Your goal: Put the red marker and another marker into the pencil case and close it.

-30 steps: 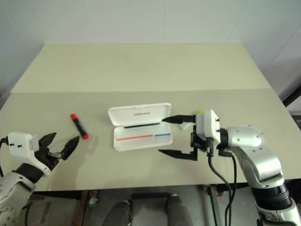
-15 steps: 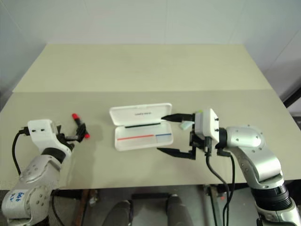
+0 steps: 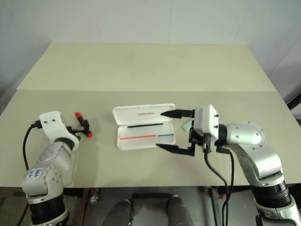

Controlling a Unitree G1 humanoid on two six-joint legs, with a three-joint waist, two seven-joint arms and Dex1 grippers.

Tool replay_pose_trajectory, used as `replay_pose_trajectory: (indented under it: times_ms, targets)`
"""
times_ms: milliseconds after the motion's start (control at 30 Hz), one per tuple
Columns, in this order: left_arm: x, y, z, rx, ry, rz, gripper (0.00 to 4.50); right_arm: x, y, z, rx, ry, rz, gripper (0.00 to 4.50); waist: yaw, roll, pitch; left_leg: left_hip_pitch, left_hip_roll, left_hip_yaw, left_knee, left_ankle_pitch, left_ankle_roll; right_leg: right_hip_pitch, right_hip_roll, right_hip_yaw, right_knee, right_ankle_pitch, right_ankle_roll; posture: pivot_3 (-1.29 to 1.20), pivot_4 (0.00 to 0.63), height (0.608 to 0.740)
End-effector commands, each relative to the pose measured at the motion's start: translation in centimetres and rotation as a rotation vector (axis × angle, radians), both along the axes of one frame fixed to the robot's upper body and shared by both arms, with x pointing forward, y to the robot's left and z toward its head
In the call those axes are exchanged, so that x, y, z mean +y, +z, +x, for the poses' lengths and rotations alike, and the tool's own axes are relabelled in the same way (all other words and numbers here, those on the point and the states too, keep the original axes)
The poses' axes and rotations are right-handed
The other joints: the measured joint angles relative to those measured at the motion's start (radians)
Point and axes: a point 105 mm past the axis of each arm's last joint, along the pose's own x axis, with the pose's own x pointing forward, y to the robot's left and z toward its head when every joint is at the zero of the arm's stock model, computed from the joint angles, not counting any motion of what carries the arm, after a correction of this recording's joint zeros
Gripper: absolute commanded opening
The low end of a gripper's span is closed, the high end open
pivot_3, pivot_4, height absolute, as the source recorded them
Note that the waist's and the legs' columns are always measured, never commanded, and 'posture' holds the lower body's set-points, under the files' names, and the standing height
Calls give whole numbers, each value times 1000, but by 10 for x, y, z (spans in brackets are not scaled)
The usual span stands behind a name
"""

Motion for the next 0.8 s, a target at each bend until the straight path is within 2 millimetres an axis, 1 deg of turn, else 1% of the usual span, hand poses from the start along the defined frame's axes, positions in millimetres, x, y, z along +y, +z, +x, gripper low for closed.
replay_pose_trajectory:
  times_ms: [33,200,333,500,733,800]
  targets:
    - [-4,11,7,-27,-15,45,4473,2,10,-4,-51,11,9,4500,0,0,0,0,0,0,0,0,0,0,0,0,0,4,7,0,150,740]
    - [-11,12,13,7,-19,54,4473,1,11,-4,-54,5,11,4500,0,0,0,-1,0,0,-1,0,-1,0,0,-1,-3,4,8,0,150,740]
    - [-11,1,8,89,35,7,4473,0,11,-2,-58,0,15,4500,0,0,0,-1,0,0,-2,-1,-1,0,0,-1,-3,5,9,0,150,740]
    - [-14,-1,5,108,48,-5,4473,0,11,-1,-60,-2,18,4500,0,0,0,-1,0,-1,-2,-1,-2,0,0,-1,-3,5,9,0,150,740]
    - [-7,2,1,102,115,-15,4473,1,11,0,-62,-3,27,4500,-1,0,0,-1,0,-1,-2,-1,-2,0,0,-1,-4,5,9,0,150,740]
    - [-2,4,0,94,143,-28,4051,1,11,1,-63,-4,31,4500,-1,0,0,-1,0,-1,-2,-1,-2,0,0,-1,-4,5,9,0,150,740]
